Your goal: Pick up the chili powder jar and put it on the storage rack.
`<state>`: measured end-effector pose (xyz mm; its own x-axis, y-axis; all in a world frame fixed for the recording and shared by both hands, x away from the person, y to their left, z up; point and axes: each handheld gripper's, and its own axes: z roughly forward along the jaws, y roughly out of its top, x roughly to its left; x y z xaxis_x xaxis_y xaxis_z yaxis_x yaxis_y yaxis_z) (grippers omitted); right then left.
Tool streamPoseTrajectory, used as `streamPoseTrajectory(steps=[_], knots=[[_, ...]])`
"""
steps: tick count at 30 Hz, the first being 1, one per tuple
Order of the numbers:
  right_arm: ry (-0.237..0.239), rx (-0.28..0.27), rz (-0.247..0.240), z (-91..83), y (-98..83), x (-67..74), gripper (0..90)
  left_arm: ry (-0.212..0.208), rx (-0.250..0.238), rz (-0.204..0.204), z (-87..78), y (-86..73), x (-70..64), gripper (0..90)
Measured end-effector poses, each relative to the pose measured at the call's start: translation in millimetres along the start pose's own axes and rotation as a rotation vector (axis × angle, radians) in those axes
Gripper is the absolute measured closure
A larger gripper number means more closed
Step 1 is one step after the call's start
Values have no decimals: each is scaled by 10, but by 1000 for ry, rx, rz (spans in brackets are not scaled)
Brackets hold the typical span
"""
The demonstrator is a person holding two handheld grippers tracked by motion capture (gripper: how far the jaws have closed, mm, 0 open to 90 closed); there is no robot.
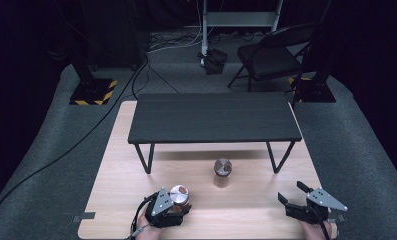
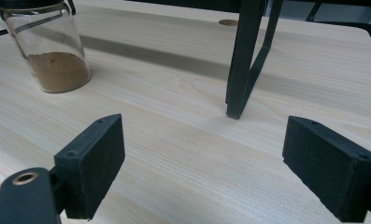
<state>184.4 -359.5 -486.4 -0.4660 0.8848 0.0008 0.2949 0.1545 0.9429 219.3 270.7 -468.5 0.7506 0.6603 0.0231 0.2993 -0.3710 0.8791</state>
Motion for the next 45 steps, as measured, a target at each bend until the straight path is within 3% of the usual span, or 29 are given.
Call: streamPoseTrajectory(steps=[14,31,45], knots=[[1,-1,-2,0,0,0,121,-1,-15,-24,-58,82,15,317],[3,0,-2,3,1,3,122,28,-60,-8,-280,452,59,318],[3,0,-1,3,1,3,122,54,-69,2,-419,795,106,318]])
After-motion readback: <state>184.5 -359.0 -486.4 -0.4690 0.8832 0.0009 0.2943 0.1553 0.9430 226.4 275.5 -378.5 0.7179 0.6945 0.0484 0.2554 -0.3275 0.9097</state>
